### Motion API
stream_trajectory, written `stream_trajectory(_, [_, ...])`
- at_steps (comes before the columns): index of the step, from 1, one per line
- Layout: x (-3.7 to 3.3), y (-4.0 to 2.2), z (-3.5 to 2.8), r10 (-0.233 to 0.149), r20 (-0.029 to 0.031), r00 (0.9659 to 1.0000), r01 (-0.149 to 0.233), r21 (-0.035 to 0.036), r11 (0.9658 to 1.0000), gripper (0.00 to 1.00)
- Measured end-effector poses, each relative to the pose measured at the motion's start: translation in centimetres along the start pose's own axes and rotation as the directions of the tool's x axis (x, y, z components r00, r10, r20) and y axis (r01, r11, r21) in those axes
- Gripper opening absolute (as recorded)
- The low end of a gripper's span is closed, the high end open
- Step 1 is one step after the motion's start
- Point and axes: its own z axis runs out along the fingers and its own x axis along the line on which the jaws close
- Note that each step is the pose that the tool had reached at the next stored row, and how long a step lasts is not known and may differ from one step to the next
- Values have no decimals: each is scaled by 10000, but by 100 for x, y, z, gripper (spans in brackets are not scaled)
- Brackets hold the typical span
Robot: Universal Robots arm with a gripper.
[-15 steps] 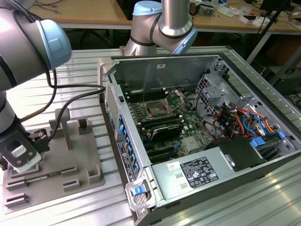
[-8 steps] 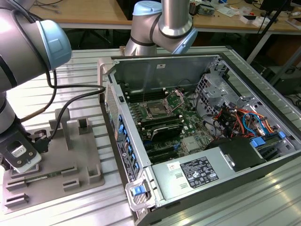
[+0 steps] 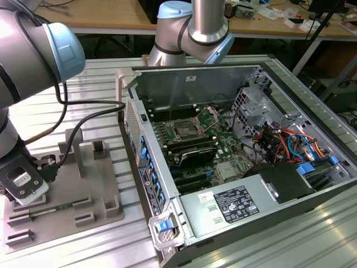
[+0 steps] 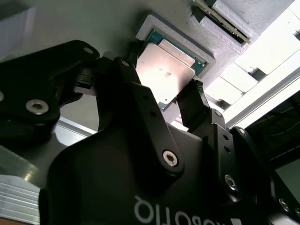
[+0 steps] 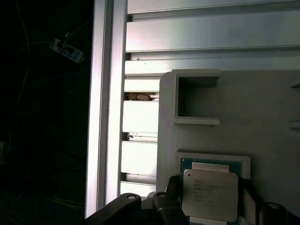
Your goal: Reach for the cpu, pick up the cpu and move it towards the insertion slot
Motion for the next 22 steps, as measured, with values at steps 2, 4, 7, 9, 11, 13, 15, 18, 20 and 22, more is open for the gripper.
stream_trajectory(2, [-1, 1, -11, 0, 4, 10000, 0, -2, 10000, 61])
stream_trajectory(4, [-1, 1, -14, 0, 3, 10000, 0, -1, 10000, 61])
stream_trajectory(7, [-1, 1, -18, -1, 1, 10000, 1, 0, 10000, 55])
stream_trajectory(9, [0, 1, -28, 0, 0, 10000, 0, 0, 10000, 55])
stream_trajectory(11, [-1, 3, -67, 0, 2, 10000, 0, -1, 10000, 55])
stream_trajectory(13, [-2, 4, -80, 0, 4, 10000, 0, -3, 10000, 55])
stream_trajectory(15, [-2, 4, -81, 0, 5, 10000, 0, -3, 10000, 55])
stream_trajectory(18, [-2, 4, -87, 0, 3, 10000, 0, -1, 10000, 55])
stream_trajectory(20, [-1, 4, -87, 0, 3, 10000, 0, -8, 10000, 55])
stream_trajectory(22, [-2, 4, -87, 0, 4, 10000, 0, -13, 10000, 55])
